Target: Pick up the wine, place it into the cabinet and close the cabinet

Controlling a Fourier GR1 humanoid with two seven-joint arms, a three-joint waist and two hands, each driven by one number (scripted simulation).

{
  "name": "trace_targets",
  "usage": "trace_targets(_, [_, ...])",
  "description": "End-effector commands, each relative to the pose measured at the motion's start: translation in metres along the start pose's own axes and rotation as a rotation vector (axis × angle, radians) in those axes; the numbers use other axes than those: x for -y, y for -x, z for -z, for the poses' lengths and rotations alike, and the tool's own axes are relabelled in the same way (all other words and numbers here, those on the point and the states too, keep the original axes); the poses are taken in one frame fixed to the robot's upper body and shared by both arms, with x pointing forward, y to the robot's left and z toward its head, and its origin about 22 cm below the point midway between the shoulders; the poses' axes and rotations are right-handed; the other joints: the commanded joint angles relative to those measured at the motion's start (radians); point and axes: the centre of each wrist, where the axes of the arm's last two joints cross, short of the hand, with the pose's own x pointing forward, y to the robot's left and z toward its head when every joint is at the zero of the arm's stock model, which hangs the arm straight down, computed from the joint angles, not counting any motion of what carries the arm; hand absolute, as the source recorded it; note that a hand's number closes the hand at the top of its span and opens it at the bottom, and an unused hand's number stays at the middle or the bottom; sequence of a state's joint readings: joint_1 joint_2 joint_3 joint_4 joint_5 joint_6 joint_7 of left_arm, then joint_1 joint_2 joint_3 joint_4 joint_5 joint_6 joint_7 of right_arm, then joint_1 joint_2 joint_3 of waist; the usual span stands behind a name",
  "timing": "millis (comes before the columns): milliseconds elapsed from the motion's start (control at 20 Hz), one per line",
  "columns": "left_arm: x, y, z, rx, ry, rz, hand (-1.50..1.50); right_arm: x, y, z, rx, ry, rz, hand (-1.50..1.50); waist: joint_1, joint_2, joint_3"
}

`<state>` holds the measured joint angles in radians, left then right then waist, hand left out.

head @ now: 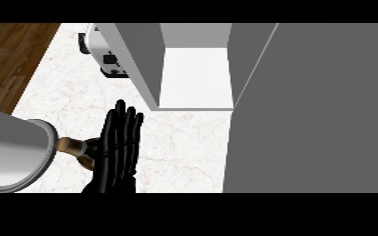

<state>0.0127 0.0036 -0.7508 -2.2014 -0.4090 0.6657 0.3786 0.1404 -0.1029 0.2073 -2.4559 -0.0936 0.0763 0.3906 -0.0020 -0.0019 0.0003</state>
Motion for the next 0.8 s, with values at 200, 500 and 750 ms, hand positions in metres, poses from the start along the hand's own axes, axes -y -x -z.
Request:
trace_targets(200, [0.002,-0.036,-0.015,-0.011,-0.061,-0.029,-1.50,0.004,-0.026,-0.002,0.015,0.016,-0.029,-1.50,0.006,-0.002,0.001])
trace_targets(500, [-0.008,-0.046,-0.004,0.012,-0.113,0.015,-1.50,-0.004,-0.035,-0.003,0.017,0.004,-0.010,-1.50,0.001,-0.001,0.000])
trace_targets(750, [-0.031,-0.053,-0.020,0.003,-0.143,0.054,-1.50,-0.005,-0.028,-0.004,0.025,0.027,-0.033,-1.50,0.005,-0.002,0.000])
